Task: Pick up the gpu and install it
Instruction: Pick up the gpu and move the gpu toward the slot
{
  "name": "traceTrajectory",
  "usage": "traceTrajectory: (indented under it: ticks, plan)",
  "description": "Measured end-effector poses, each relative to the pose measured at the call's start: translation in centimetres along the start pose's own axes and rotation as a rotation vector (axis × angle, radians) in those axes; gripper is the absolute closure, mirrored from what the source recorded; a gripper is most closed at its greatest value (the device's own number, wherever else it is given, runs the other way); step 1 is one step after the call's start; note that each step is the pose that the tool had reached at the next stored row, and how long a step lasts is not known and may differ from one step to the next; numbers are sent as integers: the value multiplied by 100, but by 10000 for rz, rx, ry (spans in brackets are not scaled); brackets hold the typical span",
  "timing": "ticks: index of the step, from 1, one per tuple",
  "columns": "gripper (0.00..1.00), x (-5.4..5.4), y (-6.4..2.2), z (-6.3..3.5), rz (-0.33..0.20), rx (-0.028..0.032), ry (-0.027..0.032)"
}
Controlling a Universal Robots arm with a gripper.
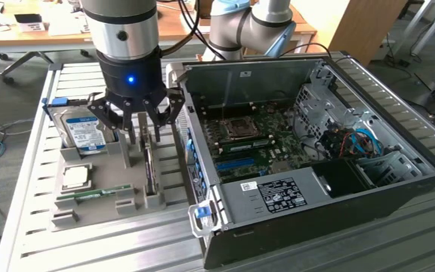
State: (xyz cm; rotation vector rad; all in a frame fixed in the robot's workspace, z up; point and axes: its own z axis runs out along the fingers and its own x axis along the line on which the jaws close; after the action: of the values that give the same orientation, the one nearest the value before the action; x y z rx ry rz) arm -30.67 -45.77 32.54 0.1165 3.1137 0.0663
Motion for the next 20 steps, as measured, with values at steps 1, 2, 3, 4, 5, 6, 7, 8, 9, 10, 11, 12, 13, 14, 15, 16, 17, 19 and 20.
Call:
traceTrajectory:
  ticks: [1, 2, 3, 4, 5, 6, 7, 8, 9, 10, 11, 12, 13, 14, 15, 16, 17, 19, 20]
  plan:
    - [53, 0, 0, 0, 0, 0, 0]
    - [53, 0, 0, 1, 0, 0, 0]
    - [53, 0, 0, 5, 0, -2, -2]
    - [53, 0, 0, 10, 0, -3, -3]
    - [53, 0, 0, 14, 0, -1, -1]
    - [53, 0, -1, 18, 0, 0, 0]
    - [53, 0, -1, 25, 0, -1, 0]
    - [53, 1, -1, 31, 0, 0, 0]
    - [53, 1, -2, 39, 0, -1, -1]
    - [53, 1, -2, 46, 0, 0, 0]
    - [53, 1, -2, 55, 0, 0, 0]
    - [53, 1, -3, 64, 0, -1, 0]
    - [53, 2, -3, 74, 0, -1, 0]
    - [53, 2, -3, 80, 1, 0, 1]
    - [53, 2, -4, 83, 0, 1, 2]
    - [53, 2, -4, 83, 0, 3, 2]
    - [53, 2, -4, 83, 0, 3, 3]
    - [53, 2, -4, 85, 0, 0, 0]
    - [53, 2, -4, 86, 0, 0, 0]
